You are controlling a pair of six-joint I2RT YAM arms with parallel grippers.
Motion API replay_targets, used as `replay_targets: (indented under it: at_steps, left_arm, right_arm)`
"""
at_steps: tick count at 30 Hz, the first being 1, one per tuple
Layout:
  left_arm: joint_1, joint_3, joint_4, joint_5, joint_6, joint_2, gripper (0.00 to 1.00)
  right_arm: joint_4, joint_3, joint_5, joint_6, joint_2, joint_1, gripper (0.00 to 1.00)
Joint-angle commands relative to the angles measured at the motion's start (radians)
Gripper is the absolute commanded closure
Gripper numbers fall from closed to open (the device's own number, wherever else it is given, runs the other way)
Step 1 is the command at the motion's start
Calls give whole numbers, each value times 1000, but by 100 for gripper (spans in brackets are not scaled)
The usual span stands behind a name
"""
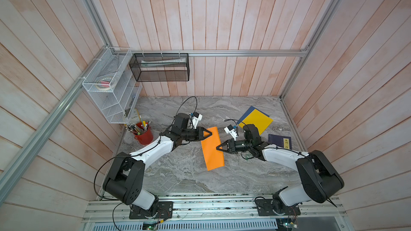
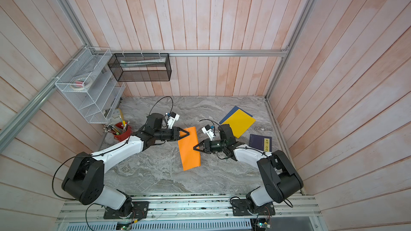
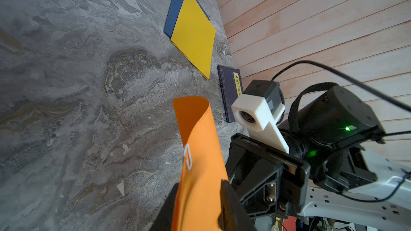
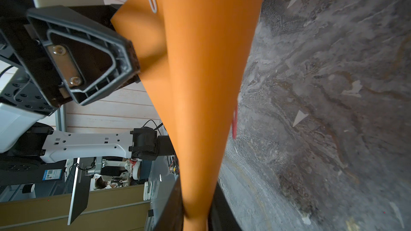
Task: Unclip the paperclips from the documents
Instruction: Pick up the document from the center of the board.
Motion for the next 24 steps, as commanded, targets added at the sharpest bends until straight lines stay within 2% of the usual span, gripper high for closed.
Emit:
replay_targets:
  at_steps: [1, 24]
  left_arm:
    - [0, -18, 35, 11, 3, -16, 70]
    - [-8, -22, 34, 6, 8, -11, 93]
  right_arm:
    - [68, -1, 7, 40, 14, 8, 80]
    - [102, -11, 9, 64, 24, 18, 80]
